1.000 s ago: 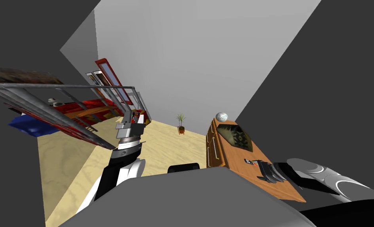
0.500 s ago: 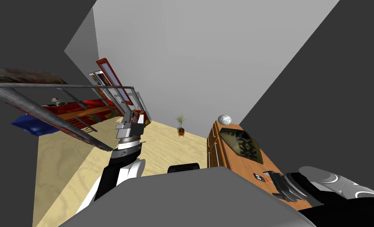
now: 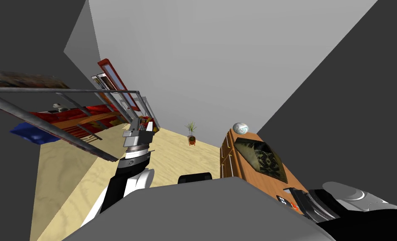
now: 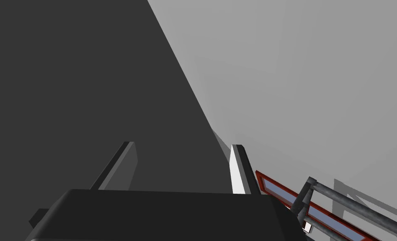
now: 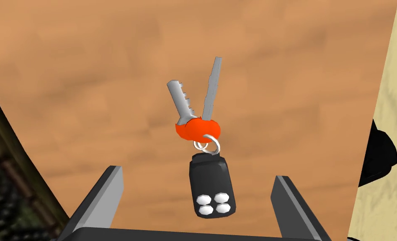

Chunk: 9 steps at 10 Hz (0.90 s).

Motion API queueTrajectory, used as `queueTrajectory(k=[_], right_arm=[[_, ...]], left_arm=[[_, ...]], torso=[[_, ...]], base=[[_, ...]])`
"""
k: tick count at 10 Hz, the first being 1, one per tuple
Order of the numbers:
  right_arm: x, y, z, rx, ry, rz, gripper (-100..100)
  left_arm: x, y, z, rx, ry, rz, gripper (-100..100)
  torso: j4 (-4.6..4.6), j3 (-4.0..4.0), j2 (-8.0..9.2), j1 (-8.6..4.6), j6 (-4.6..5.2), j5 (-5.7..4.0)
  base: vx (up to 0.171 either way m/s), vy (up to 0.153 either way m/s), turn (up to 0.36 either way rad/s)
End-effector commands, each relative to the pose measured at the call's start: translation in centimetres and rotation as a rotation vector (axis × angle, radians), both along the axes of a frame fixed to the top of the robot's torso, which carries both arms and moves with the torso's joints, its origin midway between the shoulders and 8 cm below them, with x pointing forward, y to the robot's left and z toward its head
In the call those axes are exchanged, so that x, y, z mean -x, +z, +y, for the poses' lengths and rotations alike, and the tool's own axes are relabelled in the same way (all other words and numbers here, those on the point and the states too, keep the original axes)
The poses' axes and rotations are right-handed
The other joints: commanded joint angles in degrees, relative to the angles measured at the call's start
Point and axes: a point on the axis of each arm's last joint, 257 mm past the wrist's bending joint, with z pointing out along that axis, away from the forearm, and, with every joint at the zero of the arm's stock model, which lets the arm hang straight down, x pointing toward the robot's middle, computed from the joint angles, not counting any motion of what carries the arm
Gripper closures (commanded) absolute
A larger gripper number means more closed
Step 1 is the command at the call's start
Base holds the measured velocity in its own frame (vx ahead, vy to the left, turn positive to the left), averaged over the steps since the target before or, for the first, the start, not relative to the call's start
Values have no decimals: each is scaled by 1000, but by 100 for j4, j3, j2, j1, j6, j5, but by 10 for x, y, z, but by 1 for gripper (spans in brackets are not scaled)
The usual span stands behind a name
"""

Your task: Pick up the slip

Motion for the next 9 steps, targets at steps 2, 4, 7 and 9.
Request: queueTrajectory(k=[2,4,7,9], right_arm=[[15,-6,3,-6,-8,-2,-100],[30,-12,6,-8,-17,-4,-100],[54,-19,9,-6,-27,-1,-100],[69,-23,11,-3,-39,-3,-100]], left_arm=[[0,0,0,0,0,0,0],[0,0,0,0,0,0,0],[0,0,0,0,0,0,0],[0,0,0,0,0,0,0]], torso=[[0,0,-1,1,0,0],[-2,-5,-9,-3,0,-1],[-3,-7,-12,0,0,0],[-2,-6,-10,-1,0,0]], base=[[28,-5,39],[50,-12,46],[49,-9,44],[45,-11,44]])
